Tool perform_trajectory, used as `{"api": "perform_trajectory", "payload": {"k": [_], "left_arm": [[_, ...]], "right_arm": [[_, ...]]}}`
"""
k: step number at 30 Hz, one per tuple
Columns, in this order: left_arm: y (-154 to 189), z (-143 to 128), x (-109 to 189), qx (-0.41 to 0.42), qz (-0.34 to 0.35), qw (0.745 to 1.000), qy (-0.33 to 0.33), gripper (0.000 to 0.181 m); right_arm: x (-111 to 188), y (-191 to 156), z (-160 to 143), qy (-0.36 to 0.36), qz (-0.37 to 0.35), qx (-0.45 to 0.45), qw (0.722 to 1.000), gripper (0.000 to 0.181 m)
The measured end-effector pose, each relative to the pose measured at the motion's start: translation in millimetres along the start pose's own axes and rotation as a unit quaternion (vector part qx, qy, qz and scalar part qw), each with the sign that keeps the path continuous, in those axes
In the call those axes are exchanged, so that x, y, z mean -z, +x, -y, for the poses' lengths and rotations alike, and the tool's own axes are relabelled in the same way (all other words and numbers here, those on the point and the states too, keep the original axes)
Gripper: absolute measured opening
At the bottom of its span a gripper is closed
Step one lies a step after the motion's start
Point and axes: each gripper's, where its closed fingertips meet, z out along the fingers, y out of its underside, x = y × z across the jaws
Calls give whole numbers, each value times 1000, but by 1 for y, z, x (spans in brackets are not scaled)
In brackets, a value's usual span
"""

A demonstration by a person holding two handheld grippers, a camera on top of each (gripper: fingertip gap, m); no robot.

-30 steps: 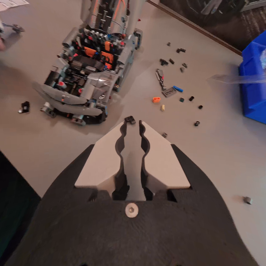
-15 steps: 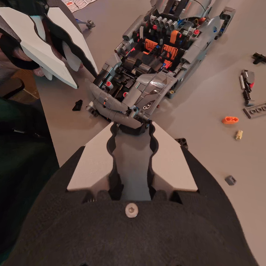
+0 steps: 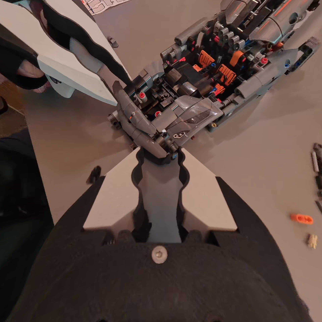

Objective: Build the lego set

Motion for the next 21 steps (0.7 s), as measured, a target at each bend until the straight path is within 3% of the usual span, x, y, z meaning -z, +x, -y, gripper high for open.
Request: {"api": "perform_trajectory", "payload": {"k": [3, 5, 8, 16, 21], "left_arm": [[-26, -1, 14, -10, 63, 998, 1, 37], [-36, -2, 25, -18, 92, 996, 4, 37], [-29, 8, 41, -43, 91, 994, 46, 32], [-47, 11, 85, -97, 147, 982, 65, 39], [-65, -10, 121, -98, 182, 978, 22, 44]], "right_arm": [[-25, -6, 14, -3, -6, 23, 1000, 30], [-41, -15, 18, -12, 6, 22, 1000, 35], [-40, -16, 26, 2, -3, 36, 999, 38], [34, 20, 21, 99, -68, 10, 993, 34], [59, 36, 12, 141, -100, 2, 985, 31]]}}
